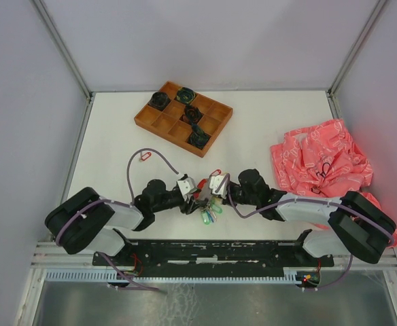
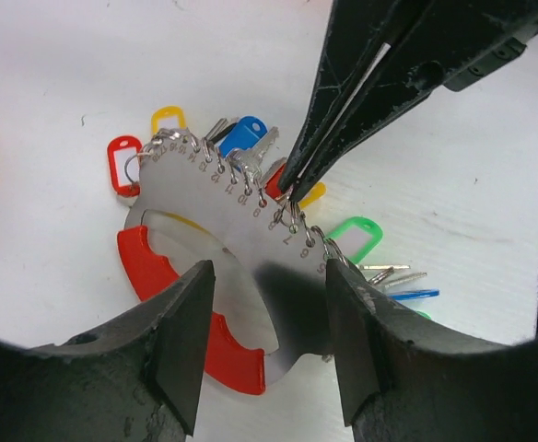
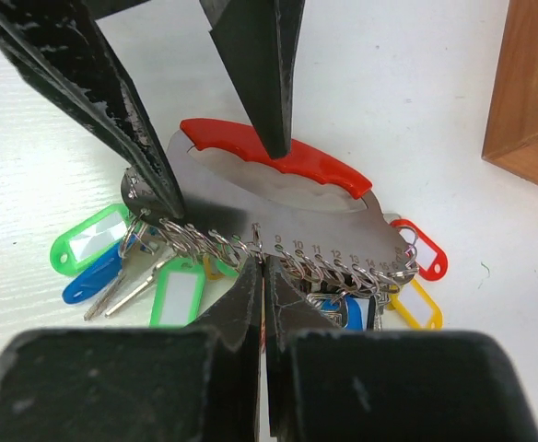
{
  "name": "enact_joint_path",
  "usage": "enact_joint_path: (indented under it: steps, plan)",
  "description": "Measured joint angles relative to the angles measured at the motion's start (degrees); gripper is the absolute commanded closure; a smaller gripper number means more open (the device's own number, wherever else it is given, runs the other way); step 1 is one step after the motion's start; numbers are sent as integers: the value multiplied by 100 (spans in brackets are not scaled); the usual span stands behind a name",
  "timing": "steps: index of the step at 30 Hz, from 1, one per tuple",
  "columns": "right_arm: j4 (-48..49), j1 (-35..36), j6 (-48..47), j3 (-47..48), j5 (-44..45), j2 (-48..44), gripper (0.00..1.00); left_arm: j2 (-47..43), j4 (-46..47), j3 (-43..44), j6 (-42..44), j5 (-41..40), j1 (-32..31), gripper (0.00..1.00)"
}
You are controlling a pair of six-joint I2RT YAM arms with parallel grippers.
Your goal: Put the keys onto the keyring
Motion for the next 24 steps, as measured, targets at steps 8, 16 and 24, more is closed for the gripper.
enact_joint_path:
  steps: [8,16,24]
  plan:
    - [177,0,-103,-118,-229,2,99,251,-44,323,1091,577,61,57]
    - [197,0,-175,-120,-267,35,99,348,-308,616,1567,1196,247,66]
    - [205,-4,-192,-142,-269,35,99,551,-605,719,1814,1488,247,66]
